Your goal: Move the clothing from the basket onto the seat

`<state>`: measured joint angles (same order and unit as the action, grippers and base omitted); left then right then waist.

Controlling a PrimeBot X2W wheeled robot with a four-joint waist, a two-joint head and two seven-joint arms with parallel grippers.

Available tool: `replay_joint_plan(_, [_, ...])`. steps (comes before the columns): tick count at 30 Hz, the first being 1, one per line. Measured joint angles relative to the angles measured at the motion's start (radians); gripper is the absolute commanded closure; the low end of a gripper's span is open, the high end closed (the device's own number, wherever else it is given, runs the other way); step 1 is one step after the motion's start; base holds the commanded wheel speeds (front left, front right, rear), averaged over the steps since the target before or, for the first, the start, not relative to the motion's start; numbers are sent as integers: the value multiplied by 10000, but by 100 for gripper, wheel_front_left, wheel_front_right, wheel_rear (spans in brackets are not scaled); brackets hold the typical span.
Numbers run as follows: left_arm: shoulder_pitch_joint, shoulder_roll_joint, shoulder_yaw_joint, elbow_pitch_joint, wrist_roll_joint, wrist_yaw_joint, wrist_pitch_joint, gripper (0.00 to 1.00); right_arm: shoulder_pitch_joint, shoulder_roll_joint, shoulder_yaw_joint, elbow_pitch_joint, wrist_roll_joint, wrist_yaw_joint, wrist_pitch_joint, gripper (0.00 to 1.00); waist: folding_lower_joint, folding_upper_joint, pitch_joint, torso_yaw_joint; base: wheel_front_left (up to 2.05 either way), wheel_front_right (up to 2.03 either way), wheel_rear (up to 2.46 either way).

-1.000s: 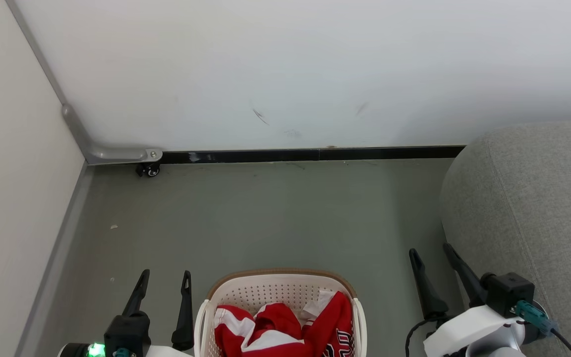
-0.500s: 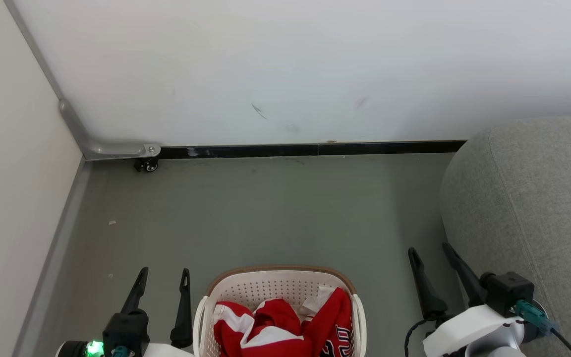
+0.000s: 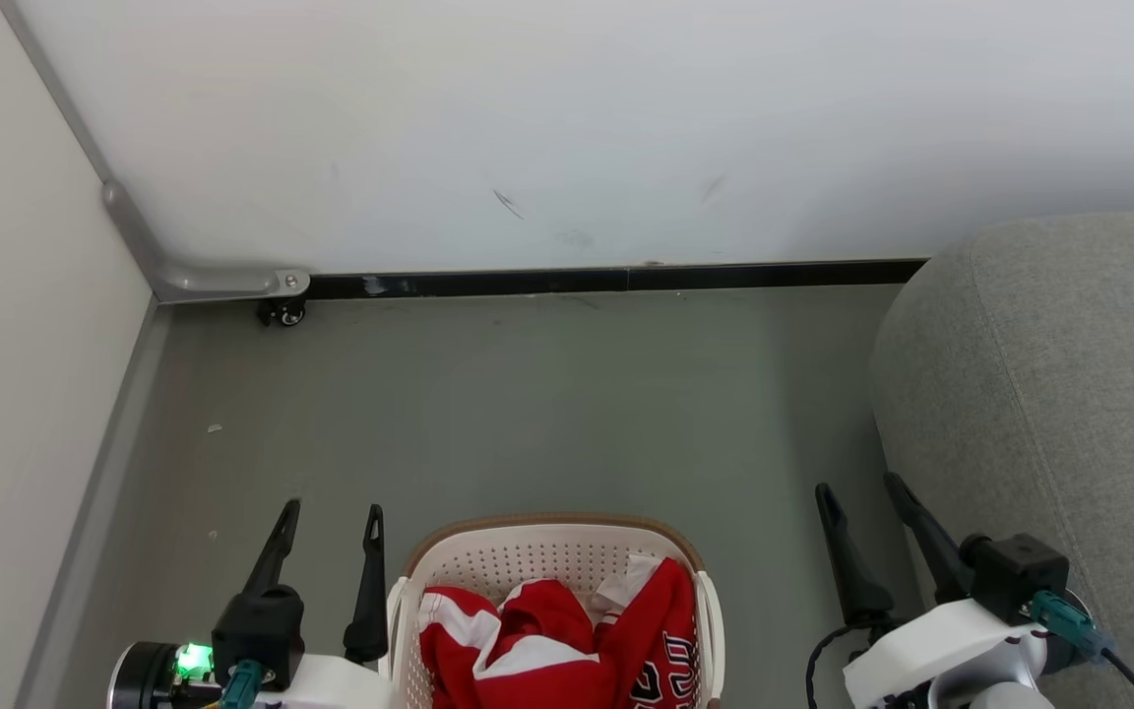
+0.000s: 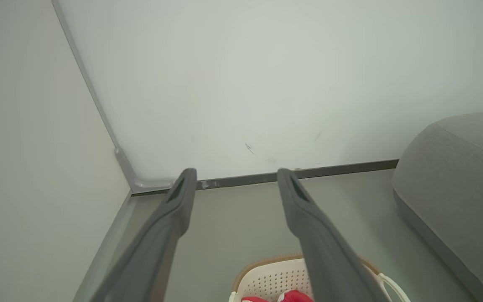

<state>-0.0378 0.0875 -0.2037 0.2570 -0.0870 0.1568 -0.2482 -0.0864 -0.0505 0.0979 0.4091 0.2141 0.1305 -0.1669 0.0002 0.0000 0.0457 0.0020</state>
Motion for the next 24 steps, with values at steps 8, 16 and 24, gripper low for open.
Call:
replay_joint_plan(8, [-302, 82, -163, 332, 123, -174, -2, 0, -59, 2, -188, -224, -36, 0, -17, 0, 0, 0, 234, -69, 0, 0, 0])
replay_joint_plan(16, [-368, 136, -424, 892, 328, -353, -2, 0, -218, 2, -226, -531, -303, 0, -105, 0, 0, 0, 519, -141, 0, 0, 0])
replay_joint_plan(24, [-794, 184, -627, 1521, 491, -522, -2, 0, -218, 4, -372, -911, -387, 0, -211, 0, 0, 0, 988, -280, 0, 0, 0])
